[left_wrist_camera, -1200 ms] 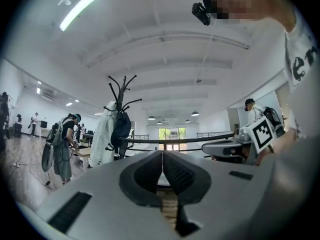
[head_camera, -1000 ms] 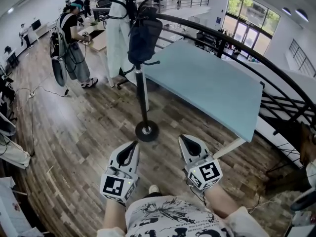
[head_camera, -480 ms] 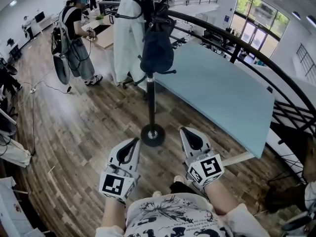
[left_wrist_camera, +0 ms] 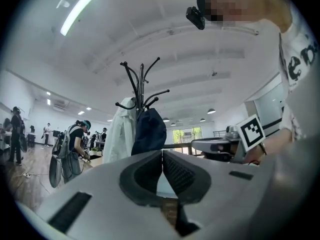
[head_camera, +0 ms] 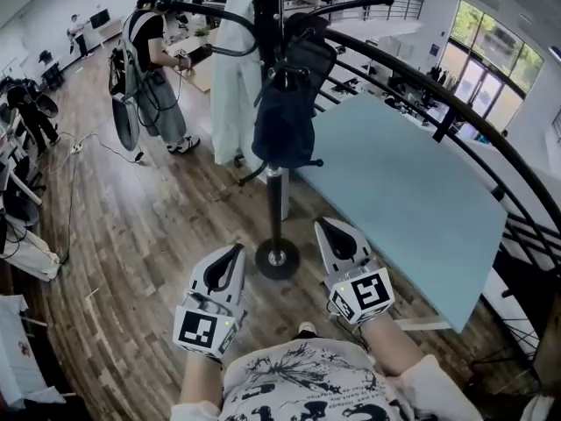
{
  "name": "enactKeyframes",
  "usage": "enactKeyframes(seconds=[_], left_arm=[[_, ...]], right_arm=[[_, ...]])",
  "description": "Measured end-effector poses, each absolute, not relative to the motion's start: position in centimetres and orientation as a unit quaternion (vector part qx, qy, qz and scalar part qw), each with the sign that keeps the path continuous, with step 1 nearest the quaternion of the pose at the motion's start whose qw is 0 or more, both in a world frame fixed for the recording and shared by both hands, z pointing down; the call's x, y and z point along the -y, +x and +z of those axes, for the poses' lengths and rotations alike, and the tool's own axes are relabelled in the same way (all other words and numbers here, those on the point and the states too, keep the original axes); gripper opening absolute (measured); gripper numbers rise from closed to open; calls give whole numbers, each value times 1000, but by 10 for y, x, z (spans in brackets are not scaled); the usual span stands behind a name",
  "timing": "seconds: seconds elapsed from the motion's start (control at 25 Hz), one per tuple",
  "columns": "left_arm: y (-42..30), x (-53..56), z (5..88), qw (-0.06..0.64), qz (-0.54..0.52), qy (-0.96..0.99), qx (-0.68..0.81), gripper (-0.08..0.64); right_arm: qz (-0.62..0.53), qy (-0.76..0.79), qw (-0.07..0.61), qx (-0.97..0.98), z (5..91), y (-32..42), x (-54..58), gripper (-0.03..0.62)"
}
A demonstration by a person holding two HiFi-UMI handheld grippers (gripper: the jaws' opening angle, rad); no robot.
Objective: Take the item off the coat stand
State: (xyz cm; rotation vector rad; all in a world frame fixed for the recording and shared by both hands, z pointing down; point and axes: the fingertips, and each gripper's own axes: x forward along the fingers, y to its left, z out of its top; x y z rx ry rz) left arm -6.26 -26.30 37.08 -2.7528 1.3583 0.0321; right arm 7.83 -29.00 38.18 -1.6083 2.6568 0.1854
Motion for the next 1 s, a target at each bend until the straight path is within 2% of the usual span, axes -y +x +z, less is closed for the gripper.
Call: enactKeyframes(seconds=[0.36,0.64,1.0], left_arm=[[-29,304,366,54,17,-862,-505,5],[-24,333,358,53,13,-854,-518,5],[-38,354,345,64,11,-857,-512,5]], right_arm=[[86,-452,21,-887,371,105,355,-4],[100,-424,25,-900,353,91,388,159],[104,-450,24,-887,334,76,435,221]])
